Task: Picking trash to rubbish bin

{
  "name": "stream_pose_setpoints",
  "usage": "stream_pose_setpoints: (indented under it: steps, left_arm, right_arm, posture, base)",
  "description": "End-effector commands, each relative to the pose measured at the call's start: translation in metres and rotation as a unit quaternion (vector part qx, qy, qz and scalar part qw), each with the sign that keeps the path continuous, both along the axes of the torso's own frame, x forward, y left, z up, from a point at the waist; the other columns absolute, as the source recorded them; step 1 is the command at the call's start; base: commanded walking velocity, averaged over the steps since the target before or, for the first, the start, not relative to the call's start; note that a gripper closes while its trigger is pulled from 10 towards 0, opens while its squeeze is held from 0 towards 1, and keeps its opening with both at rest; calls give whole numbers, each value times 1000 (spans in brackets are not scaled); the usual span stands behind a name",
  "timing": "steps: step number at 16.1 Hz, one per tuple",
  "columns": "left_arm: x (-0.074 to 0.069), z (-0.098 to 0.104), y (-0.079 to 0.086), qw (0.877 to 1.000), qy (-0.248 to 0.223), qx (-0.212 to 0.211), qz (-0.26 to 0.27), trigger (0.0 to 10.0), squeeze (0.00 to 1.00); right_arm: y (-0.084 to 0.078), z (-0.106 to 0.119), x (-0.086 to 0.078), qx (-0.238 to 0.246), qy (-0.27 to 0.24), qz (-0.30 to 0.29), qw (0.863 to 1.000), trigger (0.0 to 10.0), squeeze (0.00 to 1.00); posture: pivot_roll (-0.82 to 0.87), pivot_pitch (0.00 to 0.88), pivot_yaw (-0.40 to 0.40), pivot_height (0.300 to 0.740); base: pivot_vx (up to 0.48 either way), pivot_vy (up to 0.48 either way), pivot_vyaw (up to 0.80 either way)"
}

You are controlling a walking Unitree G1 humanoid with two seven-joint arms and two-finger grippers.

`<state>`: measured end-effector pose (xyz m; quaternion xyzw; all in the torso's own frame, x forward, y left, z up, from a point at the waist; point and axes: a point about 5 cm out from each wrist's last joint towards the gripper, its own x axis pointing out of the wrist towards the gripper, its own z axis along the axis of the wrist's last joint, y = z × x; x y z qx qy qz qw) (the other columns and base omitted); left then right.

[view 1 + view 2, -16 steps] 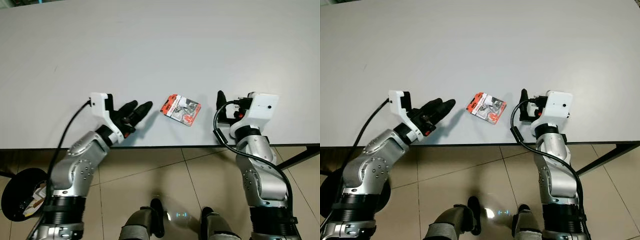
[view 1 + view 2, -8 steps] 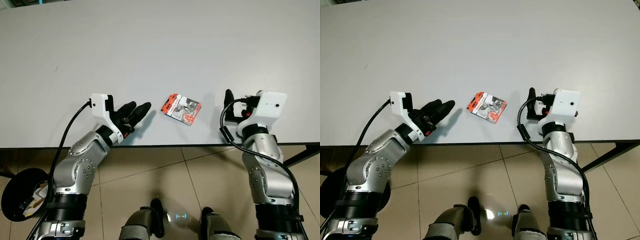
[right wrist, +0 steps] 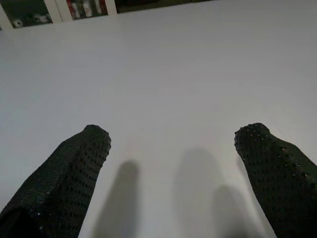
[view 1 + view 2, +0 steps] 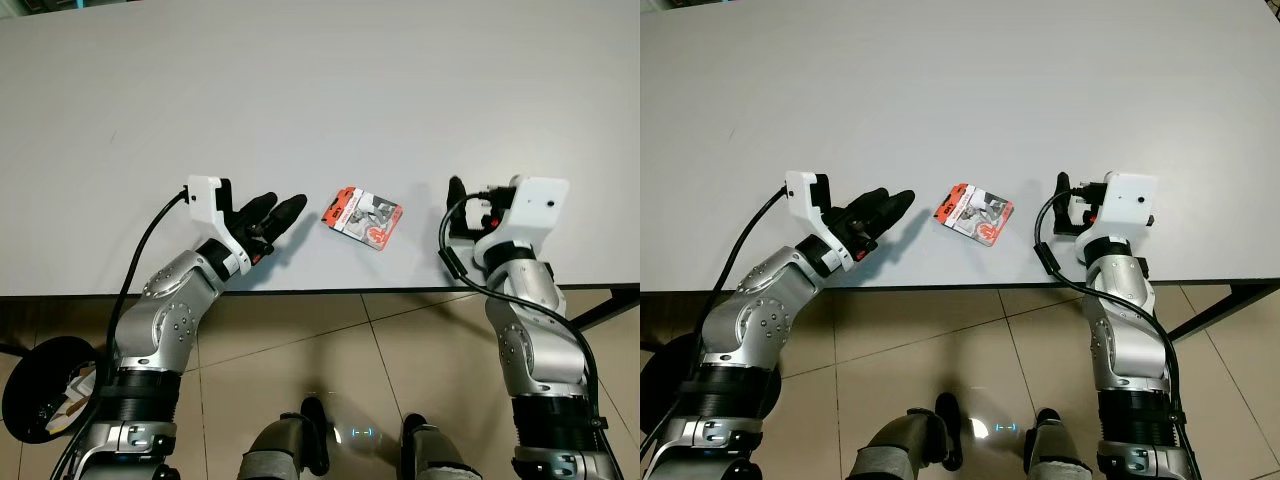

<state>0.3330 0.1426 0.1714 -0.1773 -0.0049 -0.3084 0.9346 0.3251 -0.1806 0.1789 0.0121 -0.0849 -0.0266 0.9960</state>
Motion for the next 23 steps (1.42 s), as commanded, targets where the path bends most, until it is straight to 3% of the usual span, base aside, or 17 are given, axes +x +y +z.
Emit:
stream_pose_setpoints:
  steps: [1, 3, 5, 7, 9, 13, 14, 15, 16, 19, 21, 23]
  left_arm:
    - [1, -1, 3, 1000, -6, 10, 9, 10000, 0]
    - [7, 8, 8, 996, -40, 41, 66, 10000, 0]
    - [11, 9, 10, 986, -66, 118, 99, 10000, 0]
    - [11, 11, 10, 982, -78, 134, 109, 10000, 0]
    - [14, 16, 12, 962, -118, 196, 147, 10000, 0]
    - [16, 22, 10, 926, -181, 274, 186, 10000, 0]
    - [17, 20, 9, 942, -158, 240, 173, 10000, 0]
    - [18, 17, 8, 963, -123, 180, 156, 10000, 0]
    - [18, 15, 7, 971, -111, 150, 147, 10000, 0]
    - [21, 14, 7, 978, -100, 121, 136, 10000, 0]
    - [22, 15, 6, 990, -75, 70, 92, 10000, 0]
    - [22, 10, 6, 997, -45, 34, 44, 10000, 0]
  right_arm:
    - [0, 0, 0, -4, -5, 1, 1000, 10000, 0]
    - [-5, 13, 3, -4, -29, -6, 1000, 10000, 0]
    - [-10, 19, 4, -8, -43, -13, 999, 10000, 0]
    - [-12, 21, 4, -9, -47, -16, 999, 10000, 0]
    - [-15, 20, 5, -12, -47, -22, 999, 10000, 0]
    - [-23, 17, 4, -37, -45, -41, 997, 10000, 0]
    - [-22, 16, 5, -33, -41, -32, 998, 10000, 0]
    - [-20, 16, 5, -17, -39, -26, 999, 10000, 0]
    - [-18, 15, 5, -6, -37, -22, 999, 10000, 0]
    - [-12, 8, 8, 15, -6, -6, 1000, 10000, 0]
    - [-6, 6, 10, 59, 6, 14, 998, 10000, 0]
    - [2, 5, 12, 58, 16, 31, 998, 10000, 0]
  posture:
    - [29, 294, 143, 740]
    - [29, 292, 142, 740]
    - [31, 288, 141, 740]
    - [30, 286, 140, 740]
    - [33, 285, 140, 740]
    - [34, 284, 141, 740]
    - [33, 286, 141, 740]
    - [30, 287, 141, 740]
    - [29, 288, 142, 740]
    - [28, 287, 143, 740]
    - [25, 276, 145, 740]
    - [19, 267, 150, 740]
  base:
    - [0, 0, 0]
    - [0, 0, 0]
    - [0, 0, 0]
    - [0, 0, 0]
    - [0, 0, 0]
    - [0, 0, 0]
    - [0, 0, 0]
    - [0, 0, 0]
    - [0, 0, 0]
    - [0, 0, 0]
    - [0, 0, 0]
    - [0, 0, 0]
